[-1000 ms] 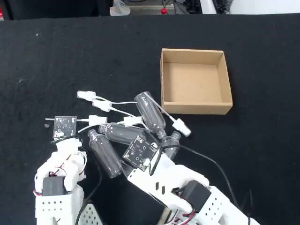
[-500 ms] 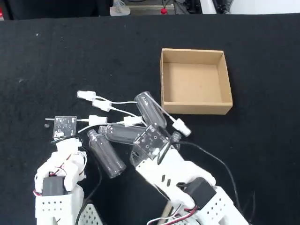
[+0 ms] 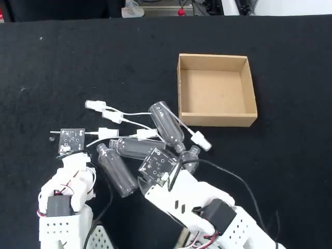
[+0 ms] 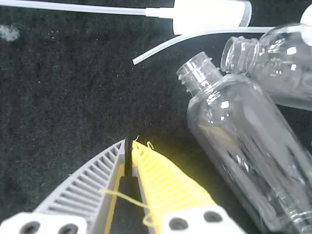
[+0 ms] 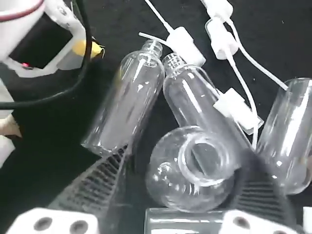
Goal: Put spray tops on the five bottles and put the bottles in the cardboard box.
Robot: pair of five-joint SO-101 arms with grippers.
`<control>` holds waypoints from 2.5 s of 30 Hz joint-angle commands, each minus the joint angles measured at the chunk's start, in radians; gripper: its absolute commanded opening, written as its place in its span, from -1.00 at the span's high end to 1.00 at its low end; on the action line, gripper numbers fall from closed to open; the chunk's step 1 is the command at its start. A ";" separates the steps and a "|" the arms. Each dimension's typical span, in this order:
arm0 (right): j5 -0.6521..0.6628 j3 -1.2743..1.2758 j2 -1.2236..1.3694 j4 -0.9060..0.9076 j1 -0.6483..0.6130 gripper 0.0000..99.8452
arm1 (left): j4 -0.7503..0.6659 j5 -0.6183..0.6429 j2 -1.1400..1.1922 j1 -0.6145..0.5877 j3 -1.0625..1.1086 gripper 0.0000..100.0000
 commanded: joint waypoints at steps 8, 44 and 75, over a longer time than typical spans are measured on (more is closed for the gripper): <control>0.029 -0.085 -0.010 -0.091 0.005 0.98 | 0.002 -0.002 -0.002 0.002 0.016 0.94; 0.114 -0.601 0.722 -0.135 0.442 0.98 | 0.002 -0.002 -0.002 0.002 0.016 0.94; 0.117 -0.291 0.383 -0.213 0.453 0.98 | -0.118 -0.523 0.000 -0.384 -0.308 0.93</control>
